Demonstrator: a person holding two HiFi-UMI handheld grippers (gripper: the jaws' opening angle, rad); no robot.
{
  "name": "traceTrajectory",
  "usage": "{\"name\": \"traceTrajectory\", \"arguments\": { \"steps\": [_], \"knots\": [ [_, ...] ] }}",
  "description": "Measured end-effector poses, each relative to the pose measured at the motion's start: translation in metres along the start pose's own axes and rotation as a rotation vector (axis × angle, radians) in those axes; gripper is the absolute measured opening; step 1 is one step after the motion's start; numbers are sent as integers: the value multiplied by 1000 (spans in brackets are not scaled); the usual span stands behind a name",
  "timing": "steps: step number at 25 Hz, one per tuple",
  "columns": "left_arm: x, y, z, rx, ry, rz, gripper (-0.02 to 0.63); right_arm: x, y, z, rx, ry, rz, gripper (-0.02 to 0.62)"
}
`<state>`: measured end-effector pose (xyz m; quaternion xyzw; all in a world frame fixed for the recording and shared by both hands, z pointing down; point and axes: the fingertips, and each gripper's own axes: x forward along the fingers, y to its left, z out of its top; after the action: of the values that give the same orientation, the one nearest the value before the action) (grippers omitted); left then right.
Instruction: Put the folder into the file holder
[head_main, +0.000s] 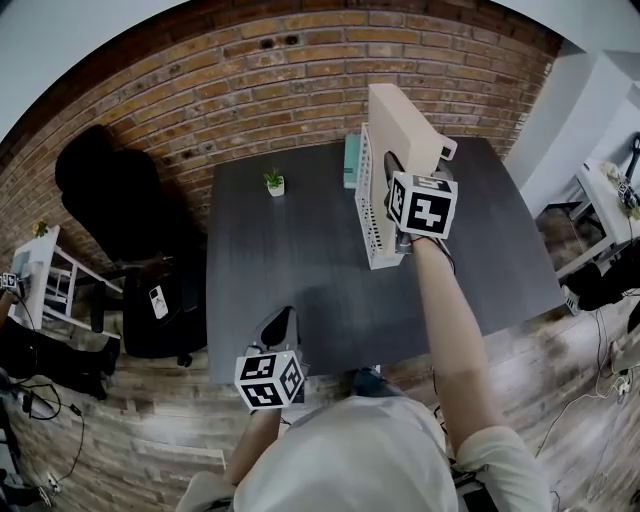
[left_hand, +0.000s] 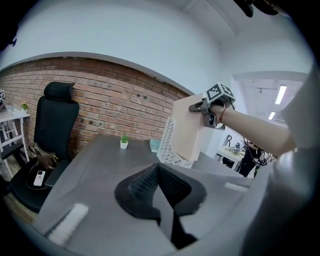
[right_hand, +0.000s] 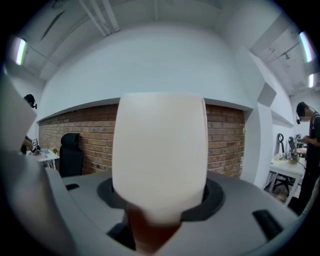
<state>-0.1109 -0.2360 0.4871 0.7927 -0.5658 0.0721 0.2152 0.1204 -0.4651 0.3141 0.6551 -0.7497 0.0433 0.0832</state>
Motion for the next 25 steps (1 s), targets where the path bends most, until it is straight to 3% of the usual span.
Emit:
{"name": "traceTrajectory", "arguments": {
  "steps": [9,16,25],
  "knots": [
    [4,-3,9,-2,-16,14,11,-12,-5,27,23,-185,-15,256],
    [5,11,7,-17,-13,48,11,-11,-5,5,10,-230,0,255],
    [24,-2,13,-2,-3,-3,11,-12,-12,-4,7,-235,30,256]
  ]
}}
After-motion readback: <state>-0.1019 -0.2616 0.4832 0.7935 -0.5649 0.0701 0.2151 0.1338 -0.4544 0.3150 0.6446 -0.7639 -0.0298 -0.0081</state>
